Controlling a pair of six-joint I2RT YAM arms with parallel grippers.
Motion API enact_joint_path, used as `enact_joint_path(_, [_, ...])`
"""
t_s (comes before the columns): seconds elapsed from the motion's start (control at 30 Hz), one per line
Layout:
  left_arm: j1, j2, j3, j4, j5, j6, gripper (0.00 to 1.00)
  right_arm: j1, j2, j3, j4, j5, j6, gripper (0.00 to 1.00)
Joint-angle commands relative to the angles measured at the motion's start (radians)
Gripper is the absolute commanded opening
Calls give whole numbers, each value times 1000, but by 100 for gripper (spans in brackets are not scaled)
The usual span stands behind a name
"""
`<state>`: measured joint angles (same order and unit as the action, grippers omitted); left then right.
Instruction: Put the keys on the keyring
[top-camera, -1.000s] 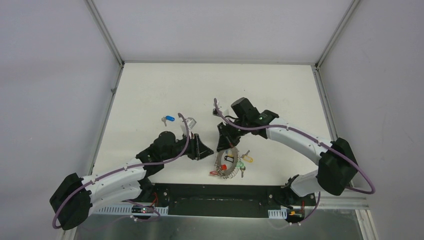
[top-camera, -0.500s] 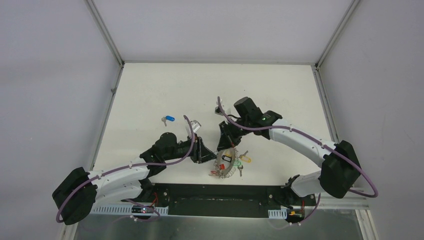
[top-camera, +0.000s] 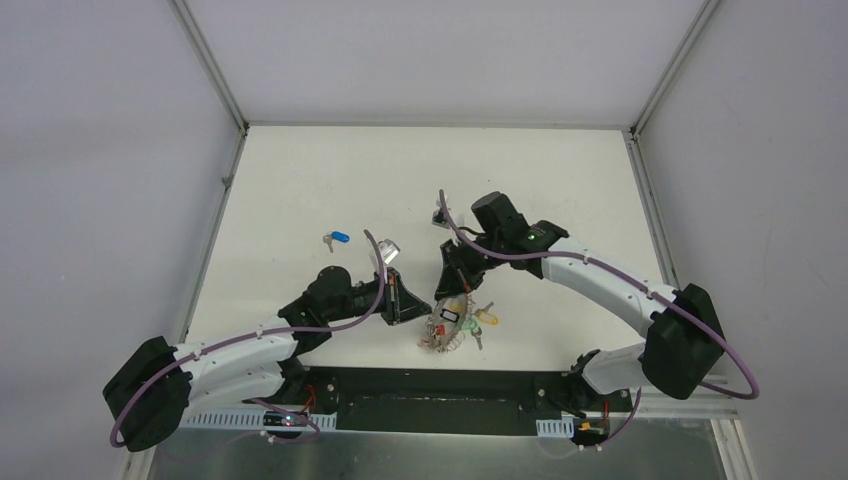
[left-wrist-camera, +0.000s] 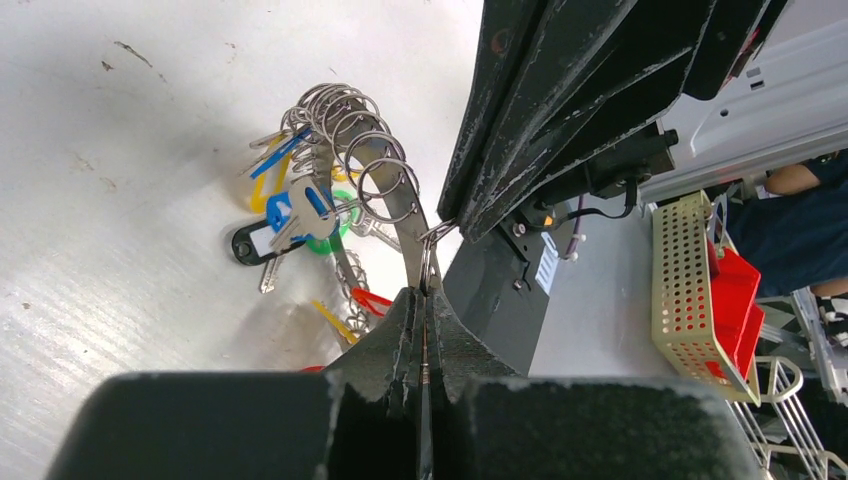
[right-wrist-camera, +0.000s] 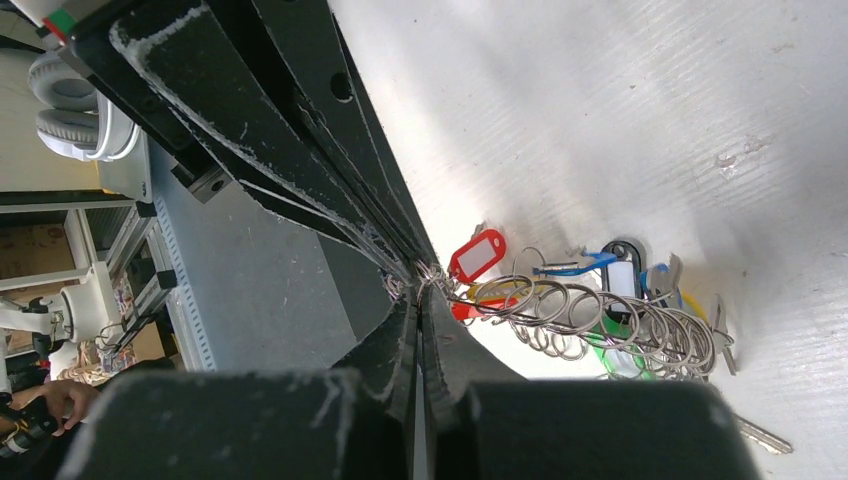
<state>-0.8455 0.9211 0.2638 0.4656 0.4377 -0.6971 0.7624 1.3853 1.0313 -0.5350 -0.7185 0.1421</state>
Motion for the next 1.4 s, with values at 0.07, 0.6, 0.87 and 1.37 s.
enact_joint_path(0.07, [-12,-26,-24,77,-33,-60,0,-6,-71,6,75,-41,24,0])
enact_joint_path(0.6, [-13,42,-31,56,-32,-136,0,-12,-136,0,111,-39,44,0])
enact_joint_path(0.87, [-15,-25,7,-4,-30,-59,0,-14,-120,-5,112,-43,62,0])
enact_joint_path(1.37, [-27,-69,89,-94,-23,16,0,-15,-44,9,69,-41,80,0])
